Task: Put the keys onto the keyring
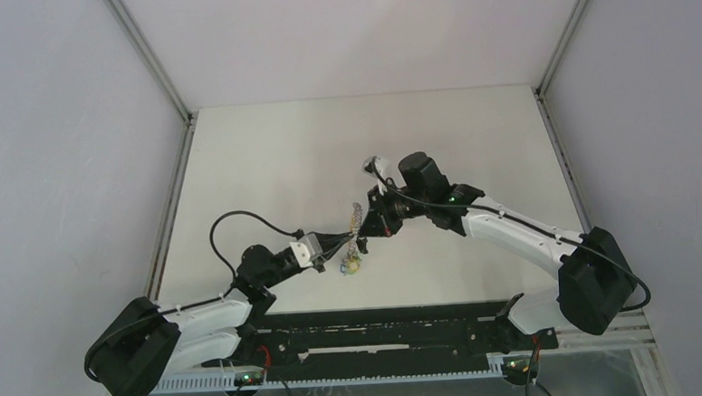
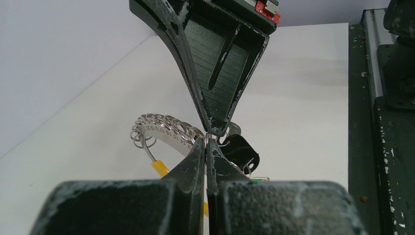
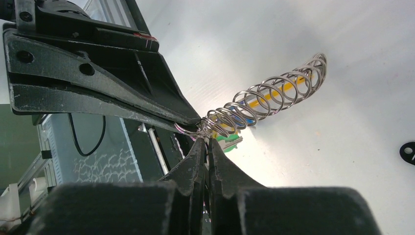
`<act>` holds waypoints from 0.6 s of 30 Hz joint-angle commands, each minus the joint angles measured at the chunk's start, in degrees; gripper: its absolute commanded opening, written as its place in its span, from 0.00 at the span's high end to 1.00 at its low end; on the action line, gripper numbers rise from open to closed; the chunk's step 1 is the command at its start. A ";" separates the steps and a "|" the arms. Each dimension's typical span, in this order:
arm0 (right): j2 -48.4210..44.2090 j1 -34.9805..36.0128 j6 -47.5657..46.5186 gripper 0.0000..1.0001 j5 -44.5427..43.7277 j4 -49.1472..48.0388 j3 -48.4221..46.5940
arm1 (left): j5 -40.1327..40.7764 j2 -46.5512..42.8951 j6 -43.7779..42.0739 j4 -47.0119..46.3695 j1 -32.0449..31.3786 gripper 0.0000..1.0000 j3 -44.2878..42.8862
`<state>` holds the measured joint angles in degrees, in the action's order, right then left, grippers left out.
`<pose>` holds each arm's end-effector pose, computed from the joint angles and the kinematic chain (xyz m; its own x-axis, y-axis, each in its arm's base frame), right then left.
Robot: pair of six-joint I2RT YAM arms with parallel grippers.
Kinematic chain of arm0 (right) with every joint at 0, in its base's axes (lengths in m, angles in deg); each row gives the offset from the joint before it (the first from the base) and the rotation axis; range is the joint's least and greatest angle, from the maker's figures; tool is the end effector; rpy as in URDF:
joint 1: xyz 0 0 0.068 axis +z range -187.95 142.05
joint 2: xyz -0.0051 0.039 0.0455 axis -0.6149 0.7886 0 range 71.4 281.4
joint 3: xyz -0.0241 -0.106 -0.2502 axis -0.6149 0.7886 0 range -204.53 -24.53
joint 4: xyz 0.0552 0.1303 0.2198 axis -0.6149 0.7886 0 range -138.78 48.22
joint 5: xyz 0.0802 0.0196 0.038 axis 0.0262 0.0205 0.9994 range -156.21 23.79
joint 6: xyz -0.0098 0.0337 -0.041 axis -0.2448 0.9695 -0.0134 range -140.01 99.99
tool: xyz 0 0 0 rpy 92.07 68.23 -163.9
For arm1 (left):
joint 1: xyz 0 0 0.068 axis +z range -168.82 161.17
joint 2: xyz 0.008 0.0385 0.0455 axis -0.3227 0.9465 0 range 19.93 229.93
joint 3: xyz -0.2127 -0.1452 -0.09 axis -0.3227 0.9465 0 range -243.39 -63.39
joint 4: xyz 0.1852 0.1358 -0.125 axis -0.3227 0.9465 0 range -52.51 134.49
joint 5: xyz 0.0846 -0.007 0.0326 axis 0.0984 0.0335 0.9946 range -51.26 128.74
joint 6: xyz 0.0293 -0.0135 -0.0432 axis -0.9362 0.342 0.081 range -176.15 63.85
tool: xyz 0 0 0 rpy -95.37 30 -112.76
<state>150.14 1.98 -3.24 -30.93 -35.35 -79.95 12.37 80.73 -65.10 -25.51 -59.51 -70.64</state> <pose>0.2165 0.2082 0.2688 -0.6929 -0.2727 -0.6675 -0.7091 0.4257 0.5622 0.1333 -0.1355 0.1998 0.2656 -0.0445 -0.9630 0.8858 0.4057 0.2256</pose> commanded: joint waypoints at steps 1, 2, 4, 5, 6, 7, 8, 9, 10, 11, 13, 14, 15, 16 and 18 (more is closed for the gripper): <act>0.62 0.35 0.04 1.00 -1.58 -0.05 -0.13 | 1.45 -0.66 1.18 -10.12 0.22 1.00 0.43; 0.67 0.33 0.02 1.00 -1.72 0.18 -0.13 | 1.56 -0.68 1.21 -10.32 0.27 1.00 0.47; 0.86 0.33 0.11 1.00 -1.86 0.72 -0.33 | 1.61 -0.61 1.33 -10.69 0.26 1.00 0.56; 0.99 0.45 0.12 1.00 -2.07 1.08 -0.57 | 1.54 -0.48 1.49 -10.95 0.26 1.00 0.57; 1.20 0.62 0.09 1.00 -2.21 1.36 -0.83 | 1.44 -0.29 1.71 -11.23 0.26 1.00 0.57; 1.42 0.79 -0.04 1.00 -2.43 1.54 -1.14 | 1.35 -0.01 2.01 -11.92 0.26 1.00 0.64; 1.56 0.99 -0.19 1.00 -2.77 1.63 -1.30 | 1.32 0.21 2.17 -12.41 0.26 1.00 0.69; 1.65 1.22 -0.31 1.00 -3.11 1.58 -1.35 | 1.32 0.47 2.30 -13.03 0.26 1.00 0.80; 1.63 1.29 -0.59 0.99 -3.26 1.60 -1.36 | 1.39 0.74 2.43 -13.56 0.27 1.00 0.95; 1.45 1.30 -1.03 0.98 -3.30 1.62 -1.36 | 1.41 0.85 2.57 -14.01 0.26 1.00 1.06; 0.48 1.22 -2.67 0.93 -4.71 2.31 -1.36 | 1.41 0.83 2.66 -14.55 0.25 1.00 1.33; -0.15 1.14 -4.14 0.90 -5.73 2.90 -1.36 | 1.37 0.74 2.70 -14.60 0.23 1.00 1.43; -0.91 1.00 -5.58 0.87 -6.51 3.55 -1.36 | 1.28 0.61 2.71 -14.66 0.23 1.00 1.44; -1.66 0.81 -7.02 0.85 -6.99 3.98 -1.19 | 1.13 0.56 2.75 -14.64 0.25 1.00 1.48; -3.82 0.37 -10.39 0.80 -6.64 3.33 -0.43 | 0.90 0.76 2.79 -14.69 0.31 1.00 1.40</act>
<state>150.62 2.98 -6.36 -34.75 -33.31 -80.08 13.07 82.30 -63.09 -31.30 -59.51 -69.30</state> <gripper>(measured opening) 0.156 0.009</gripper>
